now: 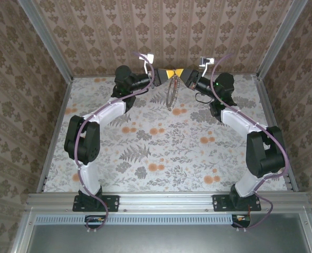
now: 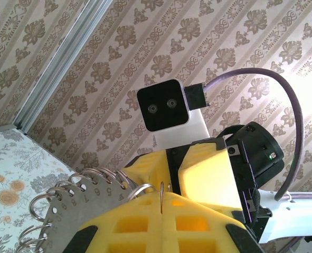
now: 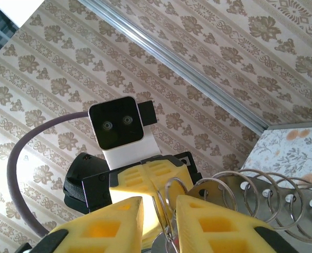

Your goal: Put the keys on the keyring

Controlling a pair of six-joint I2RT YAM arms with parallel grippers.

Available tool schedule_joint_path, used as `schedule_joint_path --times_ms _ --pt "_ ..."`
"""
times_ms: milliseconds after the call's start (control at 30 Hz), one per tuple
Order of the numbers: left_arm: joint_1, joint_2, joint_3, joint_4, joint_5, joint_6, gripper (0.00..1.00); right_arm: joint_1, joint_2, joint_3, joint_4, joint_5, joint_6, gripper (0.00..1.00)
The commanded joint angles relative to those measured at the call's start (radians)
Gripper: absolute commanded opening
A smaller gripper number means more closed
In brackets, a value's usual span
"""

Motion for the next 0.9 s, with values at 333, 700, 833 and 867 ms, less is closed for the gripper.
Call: schedule_joint_path --times_ms 333,700,833,867 --pt "0.005 -0.063 -0.009 0.06 -0.032 -0.007 0.0 0.024 -0.012 -0.015 0.033 -0.003 -0.015 0.14" --pt "0.004 -0.062 -0.011 0.053 -0.036 -0.008 0.0 0.032 -0.008 0.018 -0.037 -0.011 -0.066 0.0" --pt "0.01 -0.064 -0.006 0.051 -0.022 -0.008 0.1 0.021 -0.017 0.043 -0.126 -0.03 -0.139 0.0" --pt "0.014 -0.066 -0.007 0.049 -0.021 -0.008 0.13 0.016 -0.017 0.05 -0.144 -0.036 -0.155 0.0"
